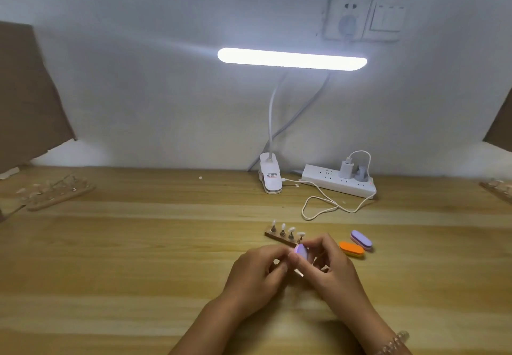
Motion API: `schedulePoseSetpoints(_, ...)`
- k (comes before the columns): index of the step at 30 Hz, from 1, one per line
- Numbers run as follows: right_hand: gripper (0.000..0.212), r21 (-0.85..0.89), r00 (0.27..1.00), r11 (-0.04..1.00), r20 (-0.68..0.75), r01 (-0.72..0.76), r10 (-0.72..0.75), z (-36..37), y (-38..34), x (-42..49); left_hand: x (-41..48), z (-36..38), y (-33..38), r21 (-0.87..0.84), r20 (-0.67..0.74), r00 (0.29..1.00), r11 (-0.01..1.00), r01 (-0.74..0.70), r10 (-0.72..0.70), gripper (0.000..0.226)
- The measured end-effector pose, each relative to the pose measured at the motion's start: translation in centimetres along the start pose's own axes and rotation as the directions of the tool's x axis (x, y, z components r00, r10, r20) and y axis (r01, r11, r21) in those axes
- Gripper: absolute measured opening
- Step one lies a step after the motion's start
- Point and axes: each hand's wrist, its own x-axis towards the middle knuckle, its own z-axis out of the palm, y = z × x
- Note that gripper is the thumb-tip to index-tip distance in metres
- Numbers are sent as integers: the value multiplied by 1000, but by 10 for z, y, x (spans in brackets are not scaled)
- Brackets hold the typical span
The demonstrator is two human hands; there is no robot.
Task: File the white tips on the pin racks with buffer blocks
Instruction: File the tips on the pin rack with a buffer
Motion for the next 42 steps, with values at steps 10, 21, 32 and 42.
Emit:
schedulePoseSetpoints(10,38,32,999,999,-52,-7,9,5,3,3,0,3,1,12,24,999,1000,27,-28,24)
schedulePoseSetpoints(21,38,32,999,999,-26,-24,25,3,2,1,3,0,0,-241,-8,995,966,92,-97,14)
schedulePoseSetpoints(32,39,-11,1000,1000,19,-4,4,5,3,-1,3,-3,2,-335,-57,979,928,164,-194,10)
schedulePoseSetpoints(42,27,25,999,999,19,-34,34,5,5,1,1,-4,6,-298,-50,980,939,172,-195,10)
